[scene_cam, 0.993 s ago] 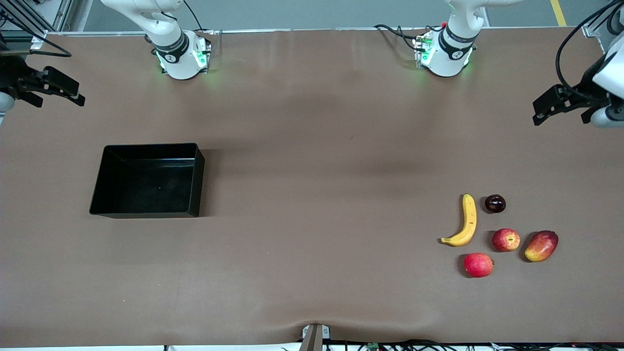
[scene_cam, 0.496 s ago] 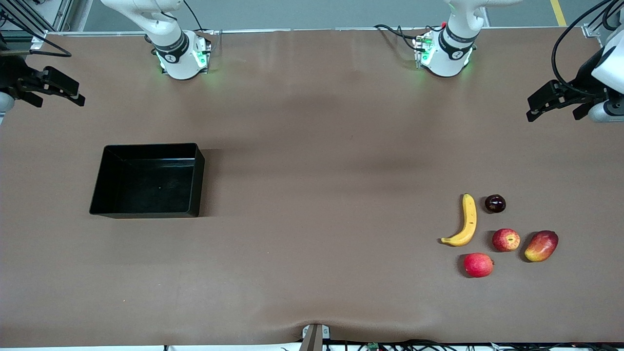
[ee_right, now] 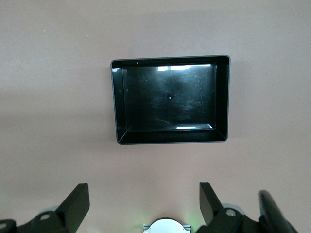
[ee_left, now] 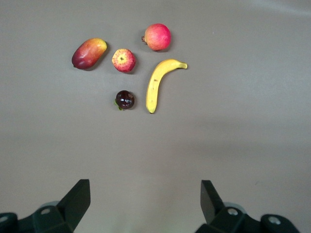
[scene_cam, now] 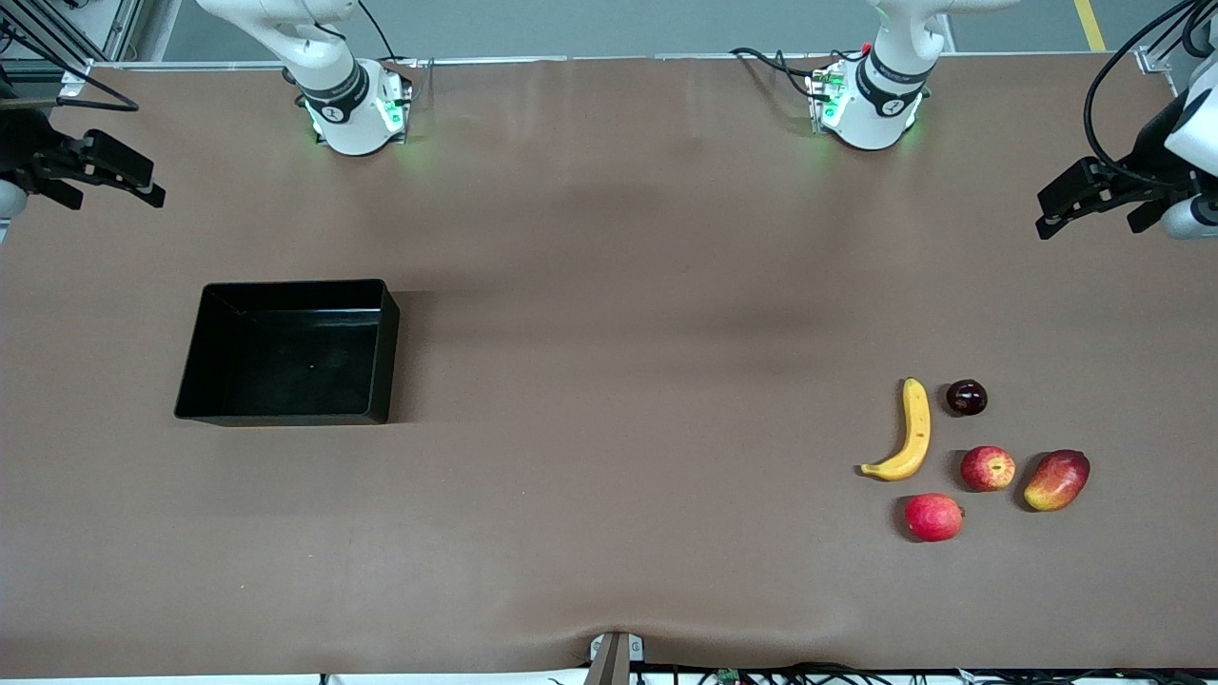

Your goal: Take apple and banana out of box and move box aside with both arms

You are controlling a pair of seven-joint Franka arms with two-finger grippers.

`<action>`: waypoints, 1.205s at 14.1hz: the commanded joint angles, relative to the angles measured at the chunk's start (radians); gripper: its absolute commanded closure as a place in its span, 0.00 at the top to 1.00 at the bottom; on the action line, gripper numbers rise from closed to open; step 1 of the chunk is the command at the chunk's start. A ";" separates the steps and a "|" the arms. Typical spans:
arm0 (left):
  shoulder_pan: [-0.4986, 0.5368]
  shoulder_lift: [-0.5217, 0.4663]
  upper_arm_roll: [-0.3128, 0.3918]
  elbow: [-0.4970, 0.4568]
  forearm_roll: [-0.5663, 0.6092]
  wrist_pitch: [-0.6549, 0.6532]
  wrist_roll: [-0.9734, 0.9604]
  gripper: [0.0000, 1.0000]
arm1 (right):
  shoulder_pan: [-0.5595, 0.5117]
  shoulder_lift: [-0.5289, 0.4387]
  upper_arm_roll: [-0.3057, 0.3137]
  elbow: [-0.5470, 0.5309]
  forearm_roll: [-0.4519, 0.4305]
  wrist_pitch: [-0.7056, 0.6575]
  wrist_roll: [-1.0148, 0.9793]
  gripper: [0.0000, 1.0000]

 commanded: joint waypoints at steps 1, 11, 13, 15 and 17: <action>-0.008 0.010 0.004 0.023 0.022 -0.011 -0.009 1.00 | -0.010 -0.022 0.005 -0.022 0.014 0.010 -0.006 1.00; -0.011 0.008 -0.013 0.024 0.021 -0.014 -0.009 1.00 | -0.012 -0.022 0.003 -0.020 0.014 0.006 -0.006 1.00; -0.011 0.008 -0.013 0.026 0.021 -0.021 -0.009 1.00 | -0.012 -0.022 0.003 -0.020 0.014 0.007 -0.006 1.00; -0.011 0.008 -0.013 0.032 0.021 -0.032 -0.009 1.00 | -0.013 -0.022 0.003 -0.020 0.014 0.007 -0.006 1.00; -0.009 0.008 -0.012 0.037 0.021 -0.037 -0.009 1.00 | -0.013 -0.022 0.003 -0.020 0.014 0.005 -0.006 1.00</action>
